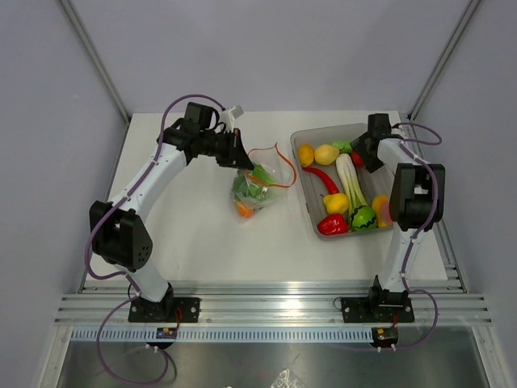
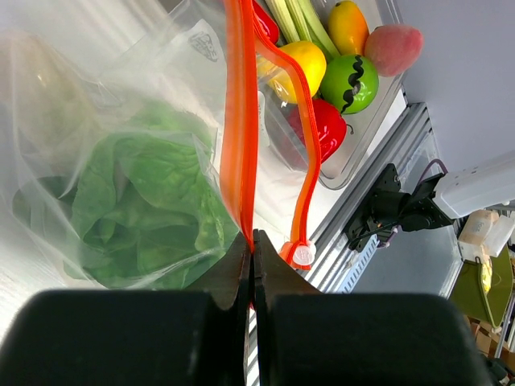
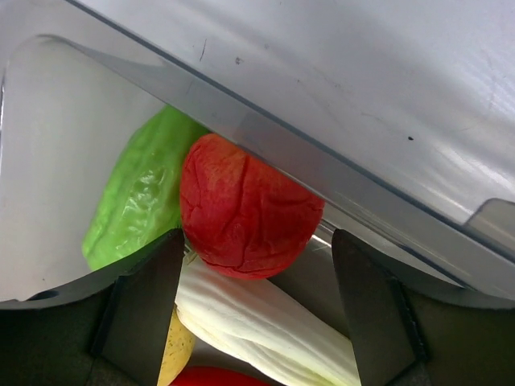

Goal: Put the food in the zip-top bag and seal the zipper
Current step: Pick up the fake fruit from the bin.

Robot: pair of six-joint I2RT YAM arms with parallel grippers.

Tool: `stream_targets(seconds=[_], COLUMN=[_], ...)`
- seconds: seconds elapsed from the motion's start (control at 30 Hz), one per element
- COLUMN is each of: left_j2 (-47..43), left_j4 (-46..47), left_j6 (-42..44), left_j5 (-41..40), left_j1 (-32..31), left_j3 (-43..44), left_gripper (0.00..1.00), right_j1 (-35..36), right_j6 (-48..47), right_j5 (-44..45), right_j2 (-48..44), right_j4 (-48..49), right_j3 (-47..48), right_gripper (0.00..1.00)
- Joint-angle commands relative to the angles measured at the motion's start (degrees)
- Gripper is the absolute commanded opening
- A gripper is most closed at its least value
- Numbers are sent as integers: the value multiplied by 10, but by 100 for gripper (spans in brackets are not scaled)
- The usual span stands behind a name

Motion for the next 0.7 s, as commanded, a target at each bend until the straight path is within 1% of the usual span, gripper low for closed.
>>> stream_targets(seconds=[0.0, 0.07, 0.1, 0.13, 0.17, 0.23, 0.27, 0.37, 0.53, 0.67], left_j2=[1, 0, 0, 0, 0, -1, 0, 1, 1, 5], left_j4=[16, 18, 20, 19, 19, 19, 19, 22, 32, 34], left_j6=[9, 9, 8, 7, 7, 7, 8, 6, -1, -7], left_j5=[8, 8, 8, 8, 9, 7, 7, 4, 2, 1], left_j1=[-2, -2, -2, -2, -2, -2, -2, -2, -2, -3], left_j3=[20, 17, 17, 17, 17, 17, 15, 12, 2, 7], left_gripper=[0, 0, 0, 0, 0, 0, 0, 0, 0, 0], right_j1=[-2, -2, -2, -2, -2, -2, -2, -1, -1, 0], right_j6=[16, 18, 19, 22, 22, 20, 18, 2, -28, -63], right_j5=[-1, -3, -4, -2, 1, 8, 10, 19, 19, -12], right_j2=[10, 13, 13, 6, 3, -22, -33, -80, -165, -231], right_j4=[29, 30, 34, 38, 39, 52, 56, 60, 63, 60], right_j3=[8, 10, 6, 3, -1, -18, -32, -54, -92, -140], right_gripper=[81, 78, 73, 62, 54, 40, 36, 34, 33, 31])
